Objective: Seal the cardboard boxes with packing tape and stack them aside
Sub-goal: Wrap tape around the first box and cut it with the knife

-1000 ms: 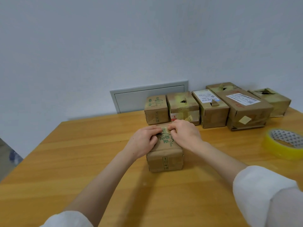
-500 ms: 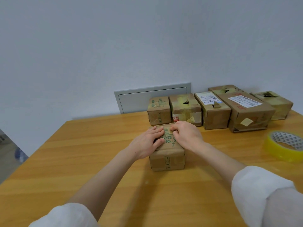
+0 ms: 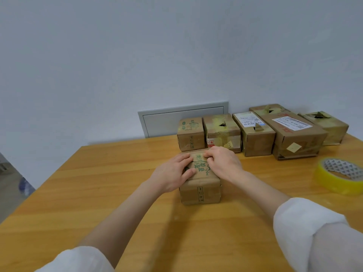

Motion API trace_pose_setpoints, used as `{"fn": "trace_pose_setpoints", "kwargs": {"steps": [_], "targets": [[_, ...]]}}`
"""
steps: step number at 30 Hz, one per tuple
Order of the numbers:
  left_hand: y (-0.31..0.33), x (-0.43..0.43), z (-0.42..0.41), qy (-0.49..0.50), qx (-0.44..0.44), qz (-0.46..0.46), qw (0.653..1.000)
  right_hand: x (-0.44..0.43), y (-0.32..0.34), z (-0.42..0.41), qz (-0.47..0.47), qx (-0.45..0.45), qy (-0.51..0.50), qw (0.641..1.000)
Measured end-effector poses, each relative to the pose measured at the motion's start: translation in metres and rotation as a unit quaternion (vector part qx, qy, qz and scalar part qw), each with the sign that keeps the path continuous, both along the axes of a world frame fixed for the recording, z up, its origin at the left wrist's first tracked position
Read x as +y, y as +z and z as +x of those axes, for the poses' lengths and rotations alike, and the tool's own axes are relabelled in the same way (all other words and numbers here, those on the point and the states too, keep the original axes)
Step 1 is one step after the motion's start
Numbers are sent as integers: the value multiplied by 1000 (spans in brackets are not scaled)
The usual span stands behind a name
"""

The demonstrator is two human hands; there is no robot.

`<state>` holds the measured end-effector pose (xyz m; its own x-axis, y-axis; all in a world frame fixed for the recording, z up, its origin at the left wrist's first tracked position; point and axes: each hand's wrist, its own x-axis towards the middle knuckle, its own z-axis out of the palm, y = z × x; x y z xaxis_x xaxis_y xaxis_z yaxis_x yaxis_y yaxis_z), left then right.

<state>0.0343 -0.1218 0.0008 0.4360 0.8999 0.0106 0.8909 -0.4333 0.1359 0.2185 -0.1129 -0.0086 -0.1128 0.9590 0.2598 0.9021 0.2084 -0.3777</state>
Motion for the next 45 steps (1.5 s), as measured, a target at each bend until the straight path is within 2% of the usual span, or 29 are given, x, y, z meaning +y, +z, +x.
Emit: {"fn": "trace_pose_setpoints", "kwargs": {"steps": [3,9,11,13,16,20,24,31,35,38,40,42,45], "targets": [[5,0,1,-11,64,32,997,0,-1,0,1,-2,0,1000],[4,-1,5,-9,120,61,991,-1,0,-1,5,-5,1,1000],[1,-1,7,4,74,14,997,-3,1,-1,2,-4,0,1000],[-2,-3,8,18,-12,-34,999,-4,3,-1,-1,-7,-2,1000],[-5,-7,7,37,-69,-25,997,-7,5,-2,-6,-5,-4,1000],[0,-9,13,4,-49,53,997,-9,8,-2,-22,-1,-9,1000],[-1,-13,17,3,18,68,998,-10,10,-1,-31,14,-2,999],[-3,-13,15,-14,37,61,997,-8,9,0,-27,12,14,999],[-5,-13,14,-16,17,38,999,-8,9,1,-35,2,26,999],[-5,-13,9,-21,-90,-32,995,-12,9,2,-62,-24,72,995],[-5,-12,2,0,-134,-20,991,-15,10,2,-77,-39,104,991],[-5,-10,-3,29,-121,23,992,-19,10,0,-78,-65,114,988],[-3,-10,4,10,-56,20,998,-24,9,-9,-81,-106,121,984]]}}
